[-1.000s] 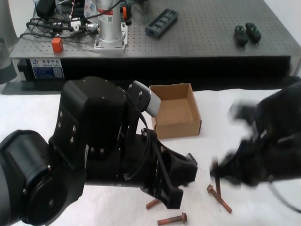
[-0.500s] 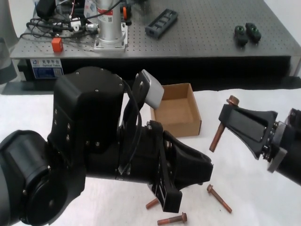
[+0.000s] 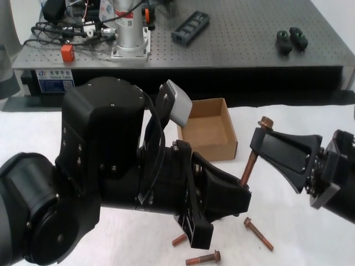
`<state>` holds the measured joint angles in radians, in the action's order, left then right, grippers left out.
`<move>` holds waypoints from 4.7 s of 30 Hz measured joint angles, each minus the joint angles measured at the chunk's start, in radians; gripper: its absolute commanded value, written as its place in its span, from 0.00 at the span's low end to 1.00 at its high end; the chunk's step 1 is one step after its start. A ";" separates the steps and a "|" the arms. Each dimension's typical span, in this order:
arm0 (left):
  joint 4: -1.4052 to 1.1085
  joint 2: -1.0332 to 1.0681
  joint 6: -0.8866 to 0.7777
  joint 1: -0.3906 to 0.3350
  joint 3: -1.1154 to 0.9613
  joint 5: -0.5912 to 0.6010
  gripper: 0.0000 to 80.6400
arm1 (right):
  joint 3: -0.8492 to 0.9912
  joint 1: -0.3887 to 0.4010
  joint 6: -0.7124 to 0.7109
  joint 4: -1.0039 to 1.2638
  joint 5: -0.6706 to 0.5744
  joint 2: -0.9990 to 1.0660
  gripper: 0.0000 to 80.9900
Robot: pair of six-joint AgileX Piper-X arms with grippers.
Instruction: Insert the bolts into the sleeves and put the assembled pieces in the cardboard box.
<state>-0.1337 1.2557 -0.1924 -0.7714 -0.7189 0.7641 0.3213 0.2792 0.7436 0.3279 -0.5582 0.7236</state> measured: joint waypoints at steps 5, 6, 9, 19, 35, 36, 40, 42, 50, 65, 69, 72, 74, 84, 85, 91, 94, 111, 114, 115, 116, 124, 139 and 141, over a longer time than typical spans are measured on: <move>0.001 0.000 0.000 0.000 0.000 0.024 0.01 | 0.000 0.000 -0.015 -0.014 -0.035 0.000 0.00; 0.001 0.000 0.000 0.000 0.000 0.031 0.01 | 0.000 0.000 -0.022 -0.016 -0.043 0.000 0.00; 0.009 0.000 0.000 0.000 0.000 0.049 0.01 | 0.000 0.000 -0.043 -0.019 -0.070 0.000 0.00; 0.024 0.000 0.000 0.000 0.000 0.071 0.01 | 0.000 0.000 -0.165 -0.027 -0.142 0.000 0.00; 0.022 0.000 0.000 0.000 0.000 0.031 0.01 | 0.000 0.000 -0.308 -0.038 -0.176 0.000 0.47; 0.019 0.000 0.000 0.000 0.000 0.023 0.01 | 0.000 0.000 -0.311 -0.040 -0.183 0.000 0.52; 0.009 0.000 0.017 0.000 0.000 -0.020 0.01 | 0.000 -0.008 -0.314 -0.042 -0.200 0.000 0.53; 0.005 0.000 0.024 0.000 0.000 -0.049 0.01 | 0.000 -0.035 -0.314 -0.050 -0.205 0.000 0.53; -0.022 0.111 -0.081 0.094 -0.106 -0.399 0.01 | 0.000 -0.254 -0.327 -0.183 -0.206 0.000 0.53; 0.545 1.005 -0.201 0.166 -1.192 -0.565 0.01 | 0.049 -0.358 -0.483 -0.554 0.114 0.000 0.53; 0.670 1.143 -0.201 0.166 -1.395 -0.571 0.01 | 0.075 -0.358 -0.555 -0.665 0.230 0.000 0.53; 0.744 1.223 -0.201 0.166 -1.517 -0.577 0.01 | 0.089 -0.358 -0.595 -0.722 0.283 0.003 0.53; 0.770 1.257 -0.201 0.166 -1.553 -0.580 0.01 | 0.109 -0.358 -0.634 -0.772 0.338 0.025 0.53; 0.825 1.275 -0.201 0.166 -1.572 -0.561 0.41 | 0.153 -0.358 -0.735 -0.876 0.419 0.134 0.53; 0.835 1.275 -0.201 0.166 -1.576 -0.547 0.40 | 0.168 -0.355 -0.751 -0.894 0.419 0.162 0.53; 1.061 1.155 -0.122 0.174 -1.584 -0.611 0.28 | 0.312 -0.256 -0.848 -0.974 0.430 0.398 0.48; 1.144 0.988 -0.056 0.174 -1.559 -0.782 0.24 | 0.396 -0.190 -0.880 -1.008 0.454 0.535 0.48; 0.878 0.378 -0.012 0.176 -0.617 -0.892 0.23 | 0.607 -0.010 -0.973 -1.084 0.629 1.005 0.46; 0.830 0.325 -0.004 0.176 -0.542 -0.884 0.23 | 0.610 -0.009 -0.972 -1.084 0.623 1.010 0.30; 0.819 0.320 0.000 0.176 -0.524 -0.877 0.23 | 0.610 -0.008 -0.972 -1.084 0.623 1.010 0.23; 0.816 0.309 0.001 0.176 -0.519 -0.877 0.23 | 0.613 -0.008 -0.974 -1.084 0.623 1.012 0.17; 0.782 0.295 0.075 0.176 -0.438 -0.755 0.23 | 0.605 -0.029 -0.965 -1.079 0.634 0.980 0.01; 0.785 0.672 0.263 0.130 -0.711 -0.519 0.23 | 0.405 -0.189 -0.863 -1.086 0.519 0.481 0.01; 0.838 0.731 0.292 0.125 -0.783 -0.519 0.23 | 0.382 -0.199 -0.859 -1.089 0.514 0.415 0.01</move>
<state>0.7045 1.9865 0.0995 -0.6465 -1.5014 0.2449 0.7029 0.0801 -0.1154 -0.7612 -0.0440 1.1387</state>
